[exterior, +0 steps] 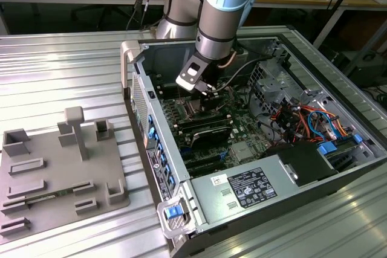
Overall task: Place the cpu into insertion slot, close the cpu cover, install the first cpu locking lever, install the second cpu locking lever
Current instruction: 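Place the cpu into insertion slot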
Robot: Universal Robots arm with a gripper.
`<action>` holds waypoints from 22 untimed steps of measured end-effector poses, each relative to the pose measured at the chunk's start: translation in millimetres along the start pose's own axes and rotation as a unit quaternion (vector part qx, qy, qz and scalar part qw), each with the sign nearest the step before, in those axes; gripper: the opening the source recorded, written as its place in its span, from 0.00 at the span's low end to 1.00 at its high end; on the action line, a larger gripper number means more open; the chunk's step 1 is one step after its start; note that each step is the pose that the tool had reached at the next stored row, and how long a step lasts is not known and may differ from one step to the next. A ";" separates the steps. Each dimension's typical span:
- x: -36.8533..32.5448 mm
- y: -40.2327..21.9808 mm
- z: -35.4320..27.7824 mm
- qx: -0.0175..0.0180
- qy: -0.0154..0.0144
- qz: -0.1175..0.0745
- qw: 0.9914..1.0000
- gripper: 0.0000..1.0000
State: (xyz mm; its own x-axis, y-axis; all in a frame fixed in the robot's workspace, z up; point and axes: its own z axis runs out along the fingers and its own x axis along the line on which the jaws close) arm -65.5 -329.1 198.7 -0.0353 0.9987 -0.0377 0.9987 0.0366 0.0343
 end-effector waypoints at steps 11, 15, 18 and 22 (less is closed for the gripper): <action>0.0 1.2 0.6 0.000 0.000 0.000 1.000 0.68; -1.0 1.1 1.9 0.000 0.000 0.000 1.000 0.68; -3.1 1.0 2.1 0.000 0.000 0.000 1.000 0.68; -3.6 1.0 2.0 0.000 0.000 0.000 1.000 0.68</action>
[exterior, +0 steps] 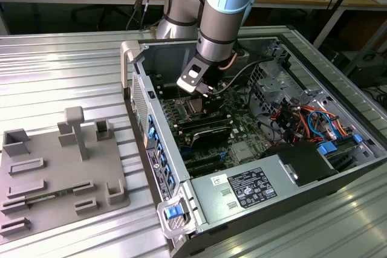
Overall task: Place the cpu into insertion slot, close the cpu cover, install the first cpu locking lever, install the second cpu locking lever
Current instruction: 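Place the cpu into insertion slot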
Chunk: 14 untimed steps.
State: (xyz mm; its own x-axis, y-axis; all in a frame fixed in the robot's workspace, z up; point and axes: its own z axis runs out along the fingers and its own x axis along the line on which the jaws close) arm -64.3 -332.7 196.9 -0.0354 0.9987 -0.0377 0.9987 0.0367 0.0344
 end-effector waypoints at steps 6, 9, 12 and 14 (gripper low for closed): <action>0.1 -0.2 0.0 0.000 0.000 0.000 1.000 0.68; 0.1 -0.3 0.0 0.000 0.000 0.000 1.000 0.68; 0.1 -0.3 -0.1 0.000 0.000 0.000 1.000 0.61; 0.1 -0.4 0.0 0.000 0.000 0.000 1.000 0.61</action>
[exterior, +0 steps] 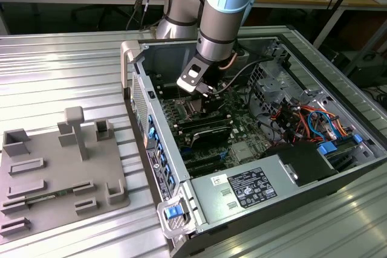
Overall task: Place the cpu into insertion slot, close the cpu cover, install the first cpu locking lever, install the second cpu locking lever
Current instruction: 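Place the cpu into insertion slot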
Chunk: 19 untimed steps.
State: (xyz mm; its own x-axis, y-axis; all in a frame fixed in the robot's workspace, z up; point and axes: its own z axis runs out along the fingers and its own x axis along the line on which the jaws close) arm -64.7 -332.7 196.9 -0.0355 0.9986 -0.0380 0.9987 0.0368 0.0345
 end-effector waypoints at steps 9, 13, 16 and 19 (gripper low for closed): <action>0.2 -2.4 -0.1 0.000 0.000 -0.001 1.000 0.61; 0.2 -2.1 -0.4 0.000 0.000 -0.001 1.000 0.58; 0.2 -2.1 -0.8 0.000 0.000 -0.001 1.000 0.58; 0.3 -2.6 -1.6 0.000 0.000 -0.001 1.000 0.58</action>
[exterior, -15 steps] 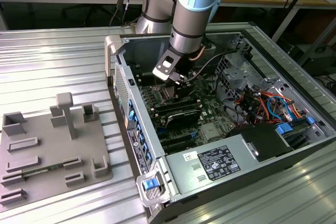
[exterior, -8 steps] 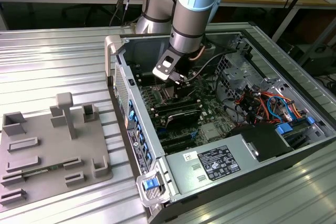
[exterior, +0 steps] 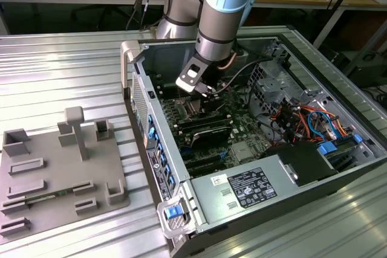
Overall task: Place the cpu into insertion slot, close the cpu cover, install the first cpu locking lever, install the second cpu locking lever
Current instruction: 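Place the cpu into insertion slot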
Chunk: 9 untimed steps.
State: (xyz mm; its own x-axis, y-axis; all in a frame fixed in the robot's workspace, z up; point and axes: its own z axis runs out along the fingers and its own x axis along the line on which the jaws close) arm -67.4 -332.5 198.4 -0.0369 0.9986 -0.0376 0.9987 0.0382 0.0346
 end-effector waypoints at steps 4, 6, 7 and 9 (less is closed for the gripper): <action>0.0 -0.4 -0.9 0.000 0.000 0.000 1.000 0.58; 0.0 -0.4 -2.0 0.000 -0.001 0.000 1.000 0.58; 0.0 -0.4 -2.8 0.000 -0.001 0.000 1.000 0.58; 0.1 -0.3 -3.6 0.000 0.000 0.000 1.000 0.58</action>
State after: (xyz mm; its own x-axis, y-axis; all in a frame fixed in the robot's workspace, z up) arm -67.8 -332.2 201.9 -0.0369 0.9986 -0.0385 0.9987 0.0383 0.0342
